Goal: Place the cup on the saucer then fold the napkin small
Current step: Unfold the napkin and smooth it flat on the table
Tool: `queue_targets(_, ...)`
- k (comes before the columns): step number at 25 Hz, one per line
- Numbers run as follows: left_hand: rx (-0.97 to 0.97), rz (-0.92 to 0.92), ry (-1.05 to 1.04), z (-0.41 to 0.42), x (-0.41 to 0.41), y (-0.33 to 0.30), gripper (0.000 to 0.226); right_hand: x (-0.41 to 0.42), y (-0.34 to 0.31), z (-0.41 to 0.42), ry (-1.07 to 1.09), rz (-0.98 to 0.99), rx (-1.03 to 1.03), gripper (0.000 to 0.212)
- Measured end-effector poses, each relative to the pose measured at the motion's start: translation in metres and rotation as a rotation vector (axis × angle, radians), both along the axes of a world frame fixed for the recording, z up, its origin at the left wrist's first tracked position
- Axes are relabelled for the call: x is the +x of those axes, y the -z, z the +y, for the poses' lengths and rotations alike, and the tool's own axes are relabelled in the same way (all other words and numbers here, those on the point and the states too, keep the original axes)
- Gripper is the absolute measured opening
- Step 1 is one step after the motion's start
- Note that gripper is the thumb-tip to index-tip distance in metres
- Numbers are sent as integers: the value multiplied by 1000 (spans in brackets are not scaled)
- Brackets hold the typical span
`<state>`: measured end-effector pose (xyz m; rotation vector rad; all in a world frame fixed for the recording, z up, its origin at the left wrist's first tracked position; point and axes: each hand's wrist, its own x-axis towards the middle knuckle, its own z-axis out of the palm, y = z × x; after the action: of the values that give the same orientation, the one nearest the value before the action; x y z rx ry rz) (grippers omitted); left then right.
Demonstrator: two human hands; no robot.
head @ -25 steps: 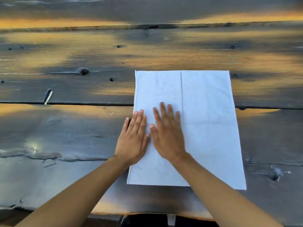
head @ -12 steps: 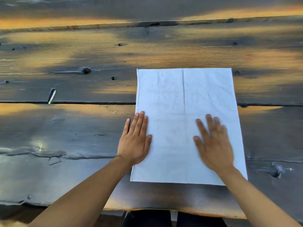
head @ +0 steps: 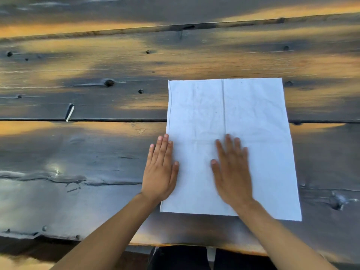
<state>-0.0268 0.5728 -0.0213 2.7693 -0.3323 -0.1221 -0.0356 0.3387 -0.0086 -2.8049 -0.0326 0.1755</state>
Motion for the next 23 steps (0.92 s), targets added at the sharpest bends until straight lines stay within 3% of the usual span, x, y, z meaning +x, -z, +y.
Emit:
queue_targets(3,94,42,86,2,-28,5,62,-16,9,68,-174,8,-16,59)
queue_targets(6,234,77,103,1,-34,13,65,-27,25,78,-237,16,-63,60)
queue_targets(10,265,76,86,-1,-34,13,69,-33,32,13,-228,-37,-131,62)
queue_targets(16,277,92,87,-1,-34,13,69,-52,31,-119,38,30,-217,65)
queue_targets(23,272,134,79,-3,-32,7,69,-52,21,-125,63,108,-212,64)
